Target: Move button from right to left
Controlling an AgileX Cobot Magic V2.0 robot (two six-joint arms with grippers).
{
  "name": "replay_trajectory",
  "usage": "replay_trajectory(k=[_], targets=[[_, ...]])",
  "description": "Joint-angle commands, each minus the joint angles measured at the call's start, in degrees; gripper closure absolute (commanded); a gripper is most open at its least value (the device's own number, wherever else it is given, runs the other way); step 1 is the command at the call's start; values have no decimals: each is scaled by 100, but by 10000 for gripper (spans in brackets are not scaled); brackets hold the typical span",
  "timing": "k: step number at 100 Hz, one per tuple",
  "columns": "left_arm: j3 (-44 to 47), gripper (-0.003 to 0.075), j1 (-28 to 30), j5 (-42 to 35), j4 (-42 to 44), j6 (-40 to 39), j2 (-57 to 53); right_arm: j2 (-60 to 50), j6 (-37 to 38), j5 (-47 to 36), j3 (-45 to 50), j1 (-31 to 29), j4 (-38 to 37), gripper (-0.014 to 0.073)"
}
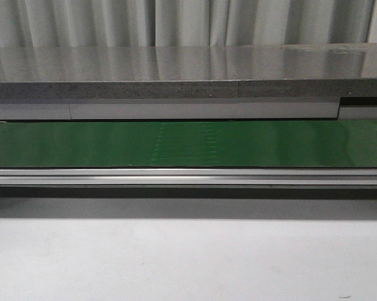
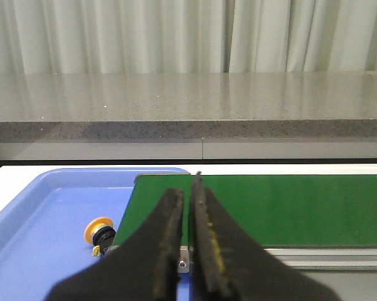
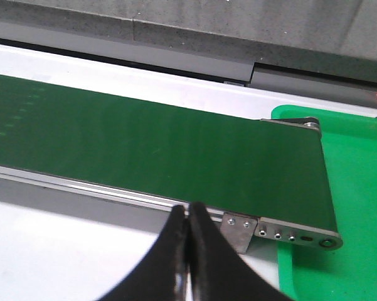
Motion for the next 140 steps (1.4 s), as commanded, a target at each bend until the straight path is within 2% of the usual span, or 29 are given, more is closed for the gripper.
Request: replay_trajectory(k=[1,44,75,103,140], targets=[[230,715,-37,-482,-12,-68,-211,5,-39,-424,-161,9,-6,662],[230,715,-37,-482,-12,-68,-211,-47,-39,-509,-143,9,-127,662],[230,715,-37,-482,-12,-68,-211,-986,-39,-2083,942,9,-319,662],[230,715,-37,-482,-12,-68,-211,-2094,-39,-2121,1646,9,-319,662],[230,715,-37,-472,-12,-68,-211,-2087,-39,-2287,2116,-5,-319,662]])
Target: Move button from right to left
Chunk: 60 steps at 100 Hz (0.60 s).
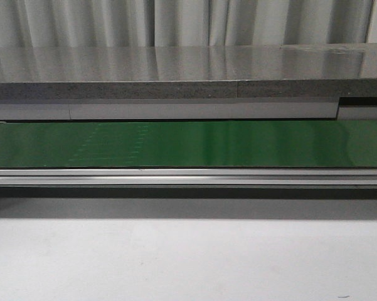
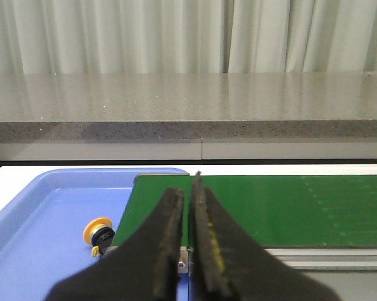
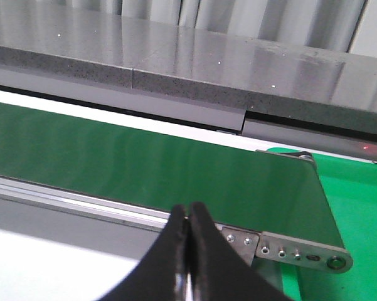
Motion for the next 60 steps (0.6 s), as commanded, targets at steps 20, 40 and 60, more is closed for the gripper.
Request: replay_trajectory(k=[20,40,60], targets=[[230,715,-37,-461,-12,-68,-211,-103,-39,-861,216,-5,-68,662],[230,715,-37,-461,-12,-68,-211,-103,-39,-803,216,-5,-68,662],[230,715,-37,-461,-12,-68,-211,-103,-39,-744,216,-5,-68,662]])
